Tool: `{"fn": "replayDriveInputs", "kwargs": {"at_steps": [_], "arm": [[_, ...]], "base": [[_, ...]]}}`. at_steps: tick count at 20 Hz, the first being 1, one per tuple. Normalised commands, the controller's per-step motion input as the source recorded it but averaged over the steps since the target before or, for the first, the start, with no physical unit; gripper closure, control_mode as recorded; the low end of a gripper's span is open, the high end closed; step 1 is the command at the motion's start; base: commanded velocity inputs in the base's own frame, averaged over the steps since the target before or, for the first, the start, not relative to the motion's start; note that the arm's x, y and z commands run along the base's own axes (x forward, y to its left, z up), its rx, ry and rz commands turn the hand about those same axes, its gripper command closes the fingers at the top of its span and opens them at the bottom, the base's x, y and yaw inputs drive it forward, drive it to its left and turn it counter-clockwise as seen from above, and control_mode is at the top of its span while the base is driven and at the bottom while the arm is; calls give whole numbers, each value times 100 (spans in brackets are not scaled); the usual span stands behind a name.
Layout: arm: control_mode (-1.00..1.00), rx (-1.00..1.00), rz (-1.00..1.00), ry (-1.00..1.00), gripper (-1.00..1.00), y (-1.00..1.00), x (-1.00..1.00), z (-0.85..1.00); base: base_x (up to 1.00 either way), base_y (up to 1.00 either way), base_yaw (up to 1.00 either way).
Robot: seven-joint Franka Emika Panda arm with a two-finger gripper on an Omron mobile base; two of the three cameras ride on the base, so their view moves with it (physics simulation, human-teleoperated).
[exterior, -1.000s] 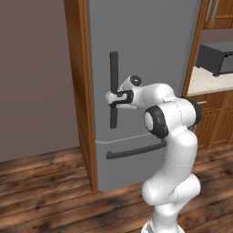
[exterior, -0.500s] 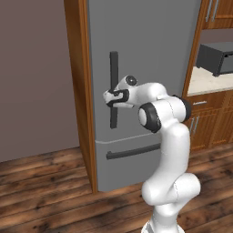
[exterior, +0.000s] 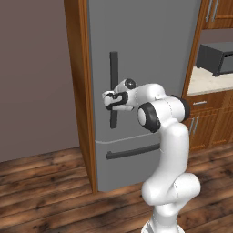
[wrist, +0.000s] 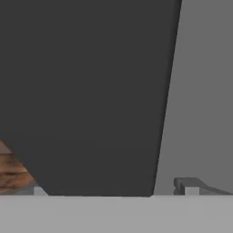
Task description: Take the lemon wedge from the fridge and place it on the plate with fish on the dining counter.
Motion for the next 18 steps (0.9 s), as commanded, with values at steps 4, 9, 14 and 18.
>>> {"fn": "replayDriveInputs", "kwargs": {"at_steps": [4,9,14,18], "arm": [[-100,0,0,0,100,3,37,-7],[-100,0,0,0,100,0,4,0],[-100,0,0,0,100,0,0,0],[-100,0,0,0,100,0,0,0]], "base": [[0,0,0],[0,0,0],[0,0,0],[0,0,0]]}}
